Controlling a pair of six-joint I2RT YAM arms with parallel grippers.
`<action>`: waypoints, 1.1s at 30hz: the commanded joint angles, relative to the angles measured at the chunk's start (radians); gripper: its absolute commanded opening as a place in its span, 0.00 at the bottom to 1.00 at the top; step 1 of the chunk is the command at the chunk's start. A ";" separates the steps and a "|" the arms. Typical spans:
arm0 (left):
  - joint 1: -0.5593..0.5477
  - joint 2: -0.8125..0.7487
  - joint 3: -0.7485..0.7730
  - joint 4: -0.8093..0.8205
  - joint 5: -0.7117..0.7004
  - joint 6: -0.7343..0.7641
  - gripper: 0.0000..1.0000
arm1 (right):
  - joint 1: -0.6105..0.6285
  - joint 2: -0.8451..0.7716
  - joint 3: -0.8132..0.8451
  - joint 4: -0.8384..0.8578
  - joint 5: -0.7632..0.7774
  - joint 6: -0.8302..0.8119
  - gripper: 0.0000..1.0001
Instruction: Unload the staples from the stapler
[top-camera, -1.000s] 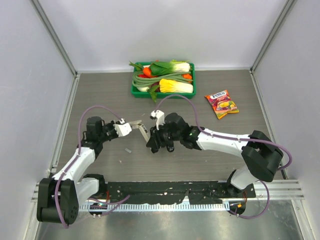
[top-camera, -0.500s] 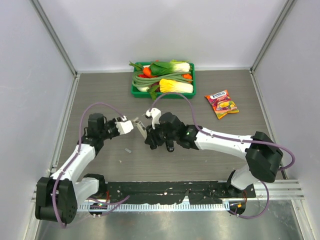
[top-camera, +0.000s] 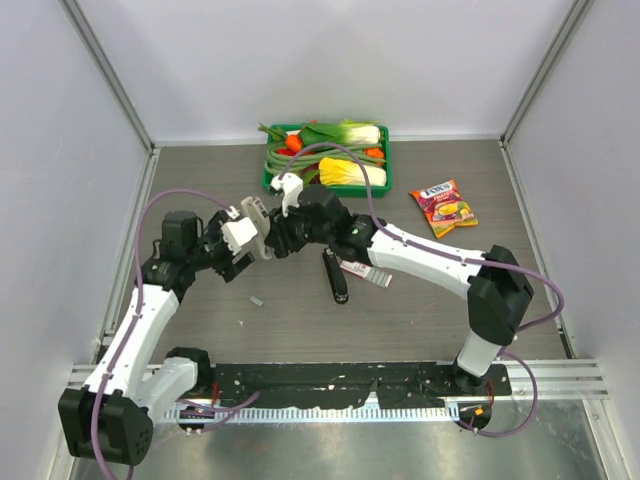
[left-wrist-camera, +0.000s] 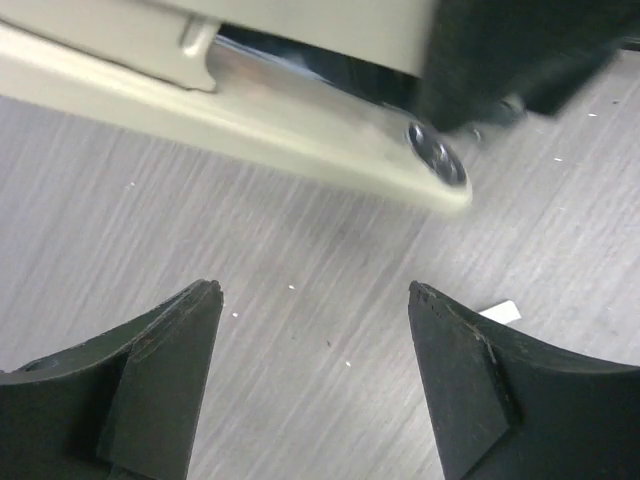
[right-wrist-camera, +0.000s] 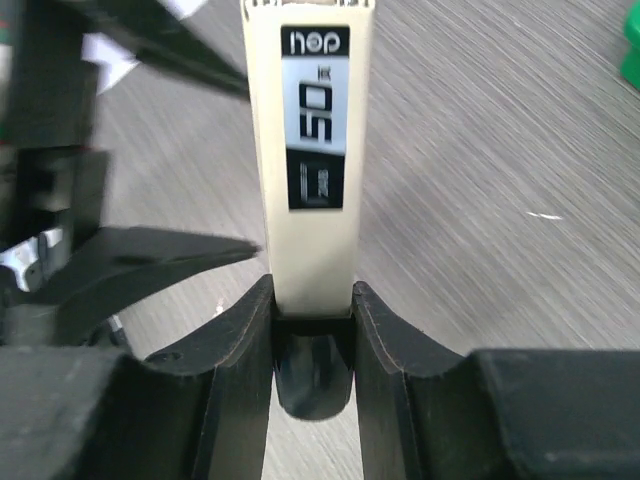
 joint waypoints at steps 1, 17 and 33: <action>0.003 -0.055 0.068 -0.162 -0.008 -0.126 0.99 | -0.052 0.045 0.115 -0.023 0.009 -0.024 0.01; 0.214 0.161 0.289 -0.095 0.055 -0.523 1.00 | -0.034 0.349 0.381 -0.227 0.073 -0.102 0.01; 0.274 0.115 0.283 -0.015 0.090 -0.714 1.00 | -0.008 0.769 0.915 -0.491 0.224 -0.089 0.27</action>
